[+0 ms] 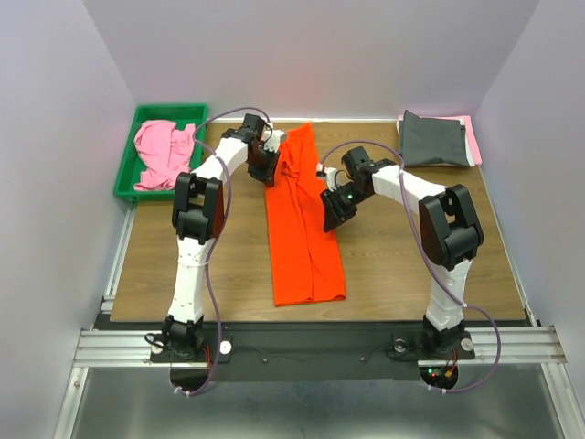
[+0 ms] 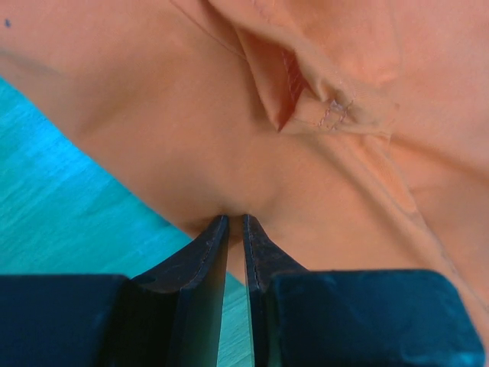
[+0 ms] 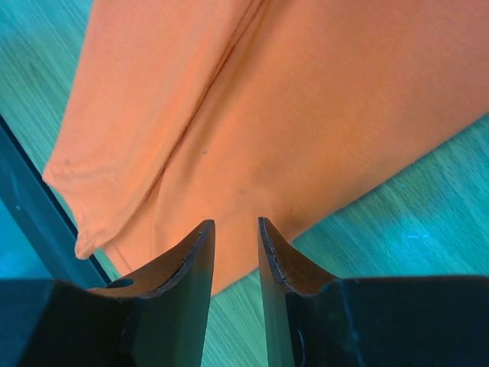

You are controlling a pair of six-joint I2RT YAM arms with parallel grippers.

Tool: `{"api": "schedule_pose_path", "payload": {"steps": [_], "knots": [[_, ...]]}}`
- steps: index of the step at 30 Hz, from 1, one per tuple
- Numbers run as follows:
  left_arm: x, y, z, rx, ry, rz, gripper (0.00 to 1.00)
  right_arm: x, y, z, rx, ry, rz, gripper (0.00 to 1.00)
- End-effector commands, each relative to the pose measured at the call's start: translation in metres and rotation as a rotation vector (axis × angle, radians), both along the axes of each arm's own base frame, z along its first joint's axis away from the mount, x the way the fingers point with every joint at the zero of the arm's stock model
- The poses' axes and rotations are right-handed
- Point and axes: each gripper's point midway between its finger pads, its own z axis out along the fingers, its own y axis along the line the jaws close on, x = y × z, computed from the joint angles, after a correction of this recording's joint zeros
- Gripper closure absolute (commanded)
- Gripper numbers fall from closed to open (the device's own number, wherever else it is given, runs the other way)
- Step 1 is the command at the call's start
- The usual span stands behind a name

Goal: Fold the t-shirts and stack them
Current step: Fold the tshirt

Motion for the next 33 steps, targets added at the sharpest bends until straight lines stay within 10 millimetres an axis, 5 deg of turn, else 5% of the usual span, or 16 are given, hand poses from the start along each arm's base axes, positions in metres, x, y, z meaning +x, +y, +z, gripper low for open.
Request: {"api": "schedule_pose_path", "payload": {"steps": [1,8,20,29,32,33], "knots": [[0.006,-0.005,-0.016,0.03,0.02,-0.011,0.75,0.018,-0.005,0.008,-0.006,-0.065,-0.042,0.65],[0.024,-0.014,-0.021,0.0,-0.001,0.005,0.75,0.051,-0.015,-0.027,-0.044,-0.053,-0.108,0.66],[0.066,-0.02,-0.018,-0.039,-0.108,0.026,0.72,0.107,-0.029,-0.041,-0.067,-0.089,-0.208,0.66],[0.09,-0.013,-0.008,-0.03,-0.204,0.039,0.69,0.105,-0.023,-0.038,-0.025,-0.062,-0.207,0.65],[0.091,-0.016,0.013,-0.065,-0.232,0.014,0.58,0.107,-0.024,-0.016,-0.014,-0.111,-0.207,0.64],[0.09,-0.018,0.021,-0.076,-0.246,0.003,0.56,0.107,-0.021,-0.006,0.008,-0.123,-0.199,0.56]]}}
